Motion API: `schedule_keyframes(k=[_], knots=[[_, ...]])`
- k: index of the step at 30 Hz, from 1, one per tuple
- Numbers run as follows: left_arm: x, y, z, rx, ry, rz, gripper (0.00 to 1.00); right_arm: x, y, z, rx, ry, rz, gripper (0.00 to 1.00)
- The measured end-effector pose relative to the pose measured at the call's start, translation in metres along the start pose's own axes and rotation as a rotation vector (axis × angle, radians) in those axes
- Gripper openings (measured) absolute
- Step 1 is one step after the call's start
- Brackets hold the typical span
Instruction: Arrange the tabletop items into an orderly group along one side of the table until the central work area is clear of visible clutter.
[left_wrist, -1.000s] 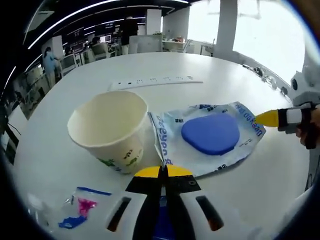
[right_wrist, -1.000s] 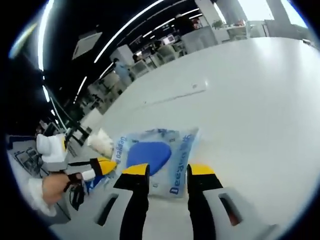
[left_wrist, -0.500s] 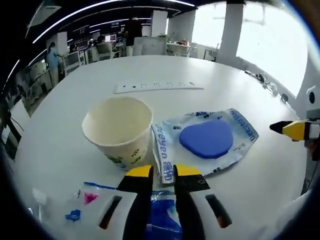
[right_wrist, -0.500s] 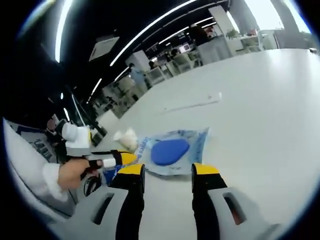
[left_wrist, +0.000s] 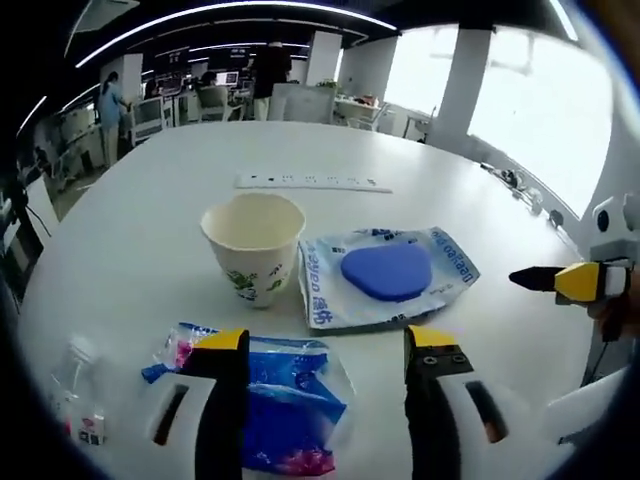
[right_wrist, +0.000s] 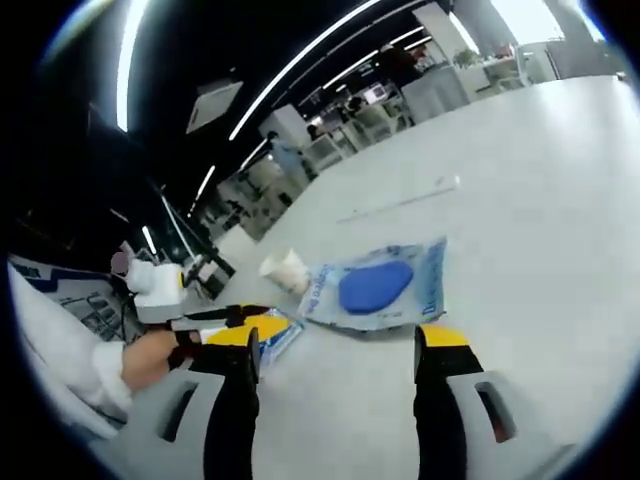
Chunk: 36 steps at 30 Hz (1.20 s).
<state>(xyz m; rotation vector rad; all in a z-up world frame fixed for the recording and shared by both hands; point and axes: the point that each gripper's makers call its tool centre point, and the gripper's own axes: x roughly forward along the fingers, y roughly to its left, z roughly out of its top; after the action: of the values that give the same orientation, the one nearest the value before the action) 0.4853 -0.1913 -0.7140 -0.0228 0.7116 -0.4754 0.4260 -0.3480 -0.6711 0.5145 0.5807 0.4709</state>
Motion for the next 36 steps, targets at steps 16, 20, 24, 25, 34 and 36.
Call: schedule_keyframes(k=[16, 20, 24, 25, 34, 36], knots=[[-0.037, 0.017, -0.006, -0.035, -0.040, 0.034, 0.82, -0.013, 0.001, -0.012, 0.054, 0.020, 0.008, 0.72], [-0.043, 0.018, -0.011, -0.036, -0.036, 0.041, 0.82, -0.015, 0.001, -0.015, 0.066, 0.023, 0.009, 0.71], [-0.049, 0.020, -0.015, -0.041, -0.037, 0.052, 0.81, -0.016, 0.002, -0.020, 0.077, 0.032, 0.010, 0.71], [-0.050, 0.021, -0.015, -0.043, -0.035, 0.053, 0.81, -0.016, 0.002, -0.021, 0.087, 0.036, 0.012, 0.70], [-0.060, 0.031, -0.020, -0.045, -0.021, 0.075, 0.78, -0.015, 0.003, -0.025, 0.119, 0.043, 0.018, 0.68], [-0.062, 0.033, -0.020, -0.047, -0.021, 0.079, 0.78, -0.014, 0.004, -0.026, 0.129, 0.042, 0.018, 0.68]])
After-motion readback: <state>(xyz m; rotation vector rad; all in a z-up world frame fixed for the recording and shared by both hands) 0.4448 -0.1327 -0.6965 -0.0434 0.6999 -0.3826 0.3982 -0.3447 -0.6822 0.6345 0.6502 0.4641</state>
